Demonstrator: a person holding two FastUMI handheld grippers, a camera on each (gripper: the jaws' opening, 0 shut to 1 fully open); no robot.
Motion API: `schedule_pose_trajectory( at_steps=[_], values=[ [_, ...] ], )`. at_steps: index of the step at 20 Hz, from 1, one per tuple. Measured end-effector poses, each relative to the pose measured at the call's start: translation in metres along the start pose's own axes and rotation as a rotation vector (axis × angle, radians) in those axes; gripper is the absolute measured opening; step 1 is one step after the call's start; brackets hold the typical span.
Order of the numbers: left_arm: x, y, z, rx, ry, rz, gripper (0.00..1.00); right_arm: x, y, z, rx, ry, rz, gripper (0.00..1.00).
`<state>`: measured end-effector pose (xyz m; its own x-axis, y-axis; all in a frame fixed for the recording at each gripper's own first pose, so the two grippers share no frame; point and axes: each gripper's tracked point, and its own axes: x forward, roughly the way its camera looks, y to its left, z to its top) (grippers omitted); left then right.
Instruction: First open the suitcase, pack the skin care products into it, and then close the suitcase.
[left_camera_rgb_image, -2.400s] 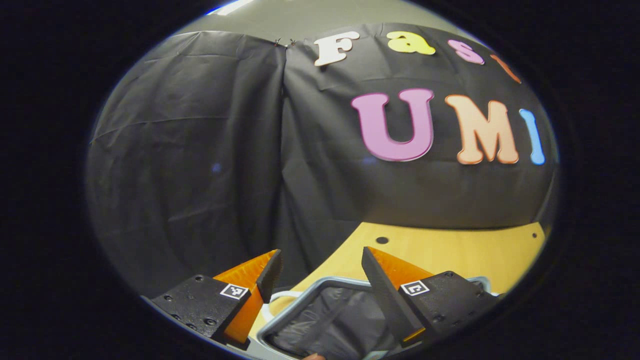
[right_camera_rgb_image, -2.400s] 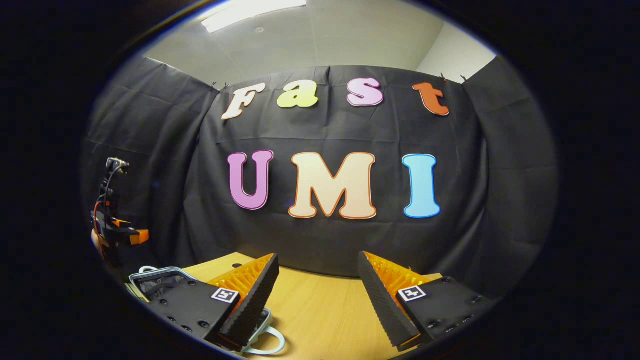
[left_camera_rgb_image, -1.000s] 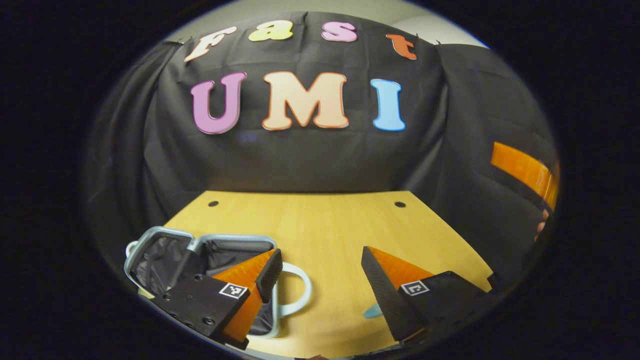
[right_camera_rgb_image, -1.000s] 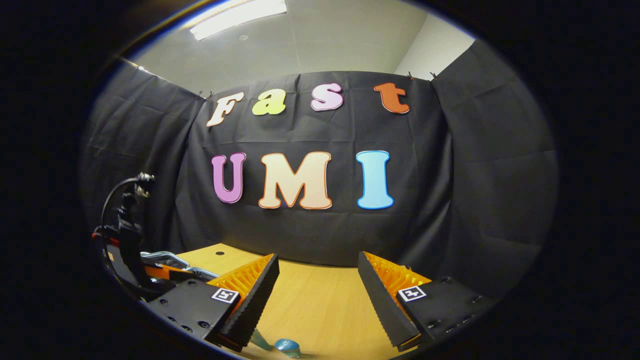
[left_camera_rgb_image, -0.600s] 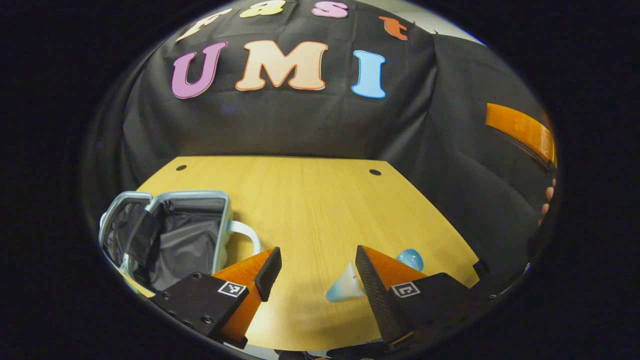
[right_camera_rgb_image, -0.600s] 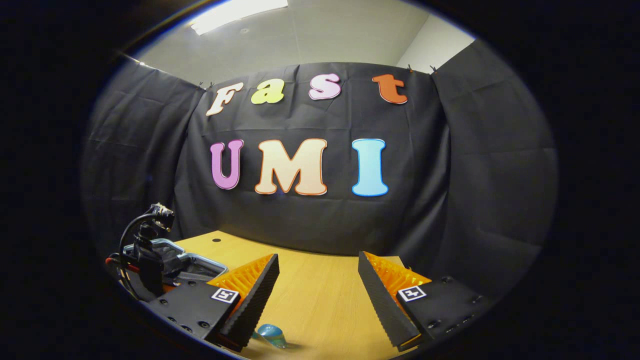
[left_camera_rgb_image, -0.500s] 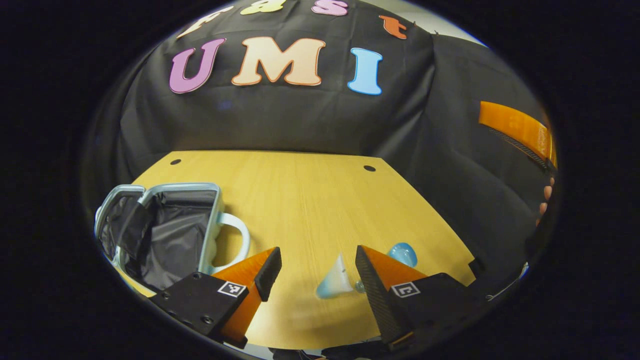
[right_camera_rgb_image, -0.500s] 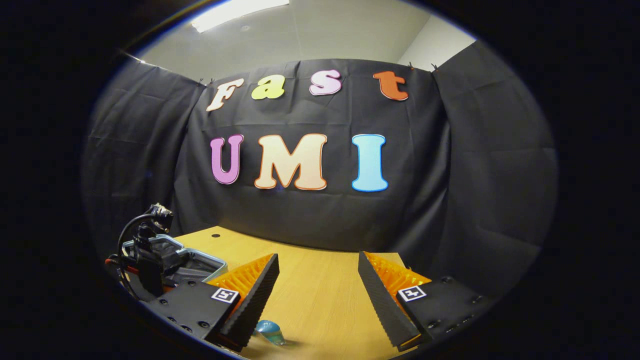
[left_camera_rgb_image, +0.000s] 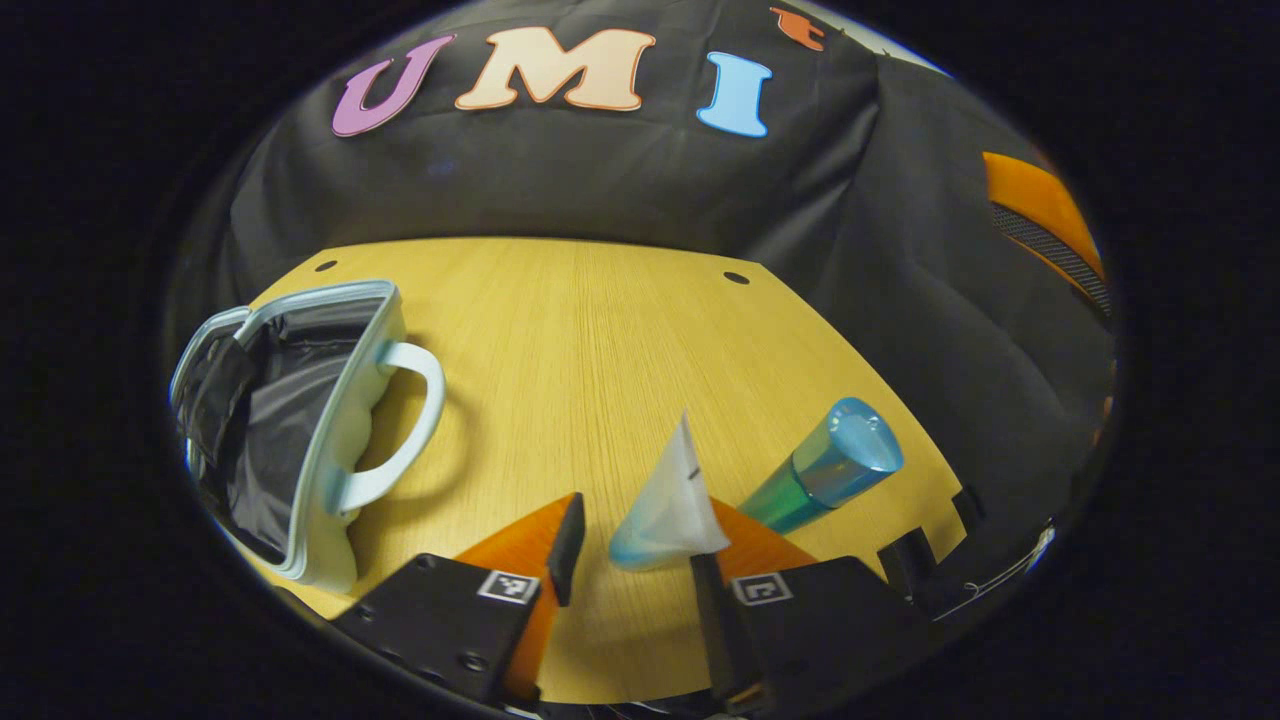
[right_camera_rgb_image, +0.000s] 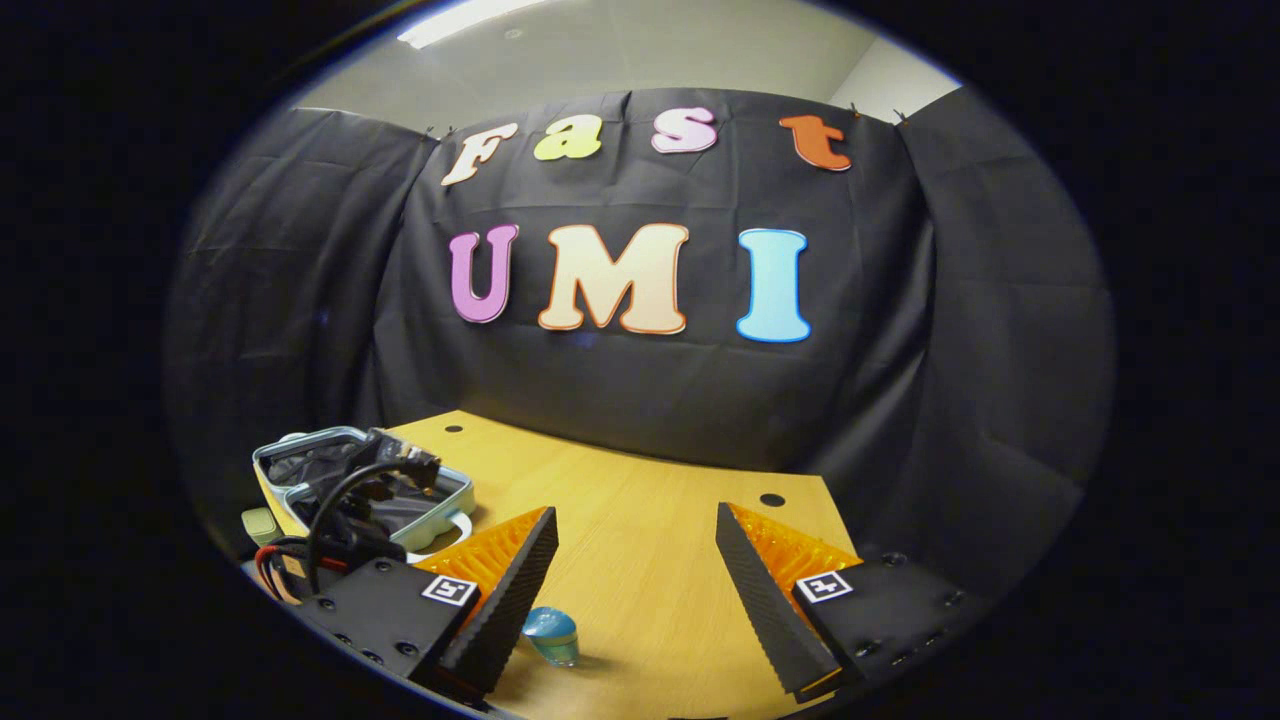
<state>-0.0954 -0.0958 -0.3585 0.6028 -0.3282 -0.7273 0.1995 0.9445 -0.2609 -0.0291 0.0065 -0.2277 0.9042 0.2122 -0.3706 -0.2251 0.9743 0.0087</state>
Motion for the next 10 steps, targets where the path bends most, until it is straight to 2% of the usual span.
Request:
schedule_pose_trajectory(
  at_steps=[1, 2, 3, 5, 10],
  values=[
    [0.001, 0.002, 0.0, 0.007, -0.002, 0.003, 0.37, 0.003, 0.005, -0.006, -0.004, 0.007, 0.015, 0.99],
    [0.002, 0.001, 0.004, 0.009, -0.012, -0.007, 0.29, 0.005, 0.011, -0.012, -0.006, 0.014, 0.035, 1.0],
    [0.001, 0.0, 0.003, 0.0, -0.008, -0.017, 0.26, 0.007, 0.019, -0.019, -0.005, 0.017, 0.062, 1.0],
    [-0.005, 0.004, 0.008, -0.006, -0.004, -0.011, 0.22, 0.009, 0.031, -0.034, -0.017, 0.027, 0.101, 1.0],
    [-0.039, 0.024, 0.041, -0.004, -0.046, 0.04, 0.21, 0.019, 0.045, -0.086, -0.027, 0.107, 0.155, 1.0]
  ],
)
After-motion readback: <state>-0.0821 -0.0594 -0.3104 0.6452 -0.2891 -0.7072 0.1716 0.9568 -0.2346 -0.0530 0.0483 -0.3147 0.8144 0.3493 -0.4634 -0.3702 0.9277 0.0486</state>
